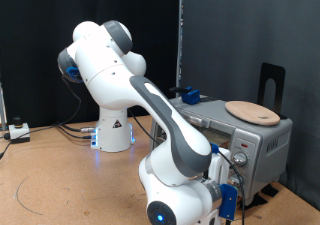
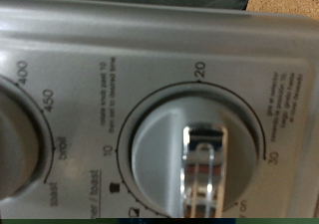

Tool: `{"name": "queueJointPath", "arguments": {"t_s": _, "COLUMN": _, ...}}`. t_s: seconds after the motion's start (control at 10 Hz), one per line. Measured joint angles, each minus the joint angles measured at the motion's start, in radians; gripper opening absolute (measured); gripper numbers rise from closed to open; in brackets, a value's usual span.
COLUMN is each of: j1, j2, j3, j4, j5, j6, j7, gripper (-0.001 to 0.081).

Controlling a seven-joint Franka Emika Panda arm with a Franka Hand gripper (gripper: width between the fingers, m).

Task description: Make a piece of toast with the oven

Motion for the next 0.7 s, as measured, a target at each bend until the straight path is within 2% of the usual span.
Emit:
{"name": "queueJointPath", "arguments": {"t_s": 0.3, "j1": 0.002, "j2": 0.0, "j3": 0.007, "j4": -0.018, "j5": 0.002, "j6": 0.012, "j7": -0.001, "gripper": 0.0808}}
{"name": "queueJointPath", "arguments": {"t_s": 0.4, "j1": 0.002, "j2": 0.0, "j3": 0.009, "j4": -0.023, "j5": 0.002, "j6": 0.014, "j7": -0.001, "gripper": 0.071}}
{"name": "queueJointPath", "arguments": {"t_s": 0.5, "j1": 0.002, "j2": 0.0, "j3": 0.01, "j4": -0.026, "j5": 0.003, "j6": 0.018, "j7": -0.001, "gripper": 0.0575}}
{"name": "queueJointPath", "arguments": {"t_s": 0.6, "j1": 0.002, "j2": 0.0, "j3": 0.011, "j4": -0.028, "j5": 0.004, "j6": 0.021, "j7": -0.001, "gripper": 0.0575}}
{"name": "queueJointPath", "arguments": {"t_s": 0.7, "j1": 0.002, "j2": 0.0, "j3": 0.012, "j4": -0.029, "j5": 0.004, "j6": 0.022, "j7": -0.001, "gripper": 0.0392}}
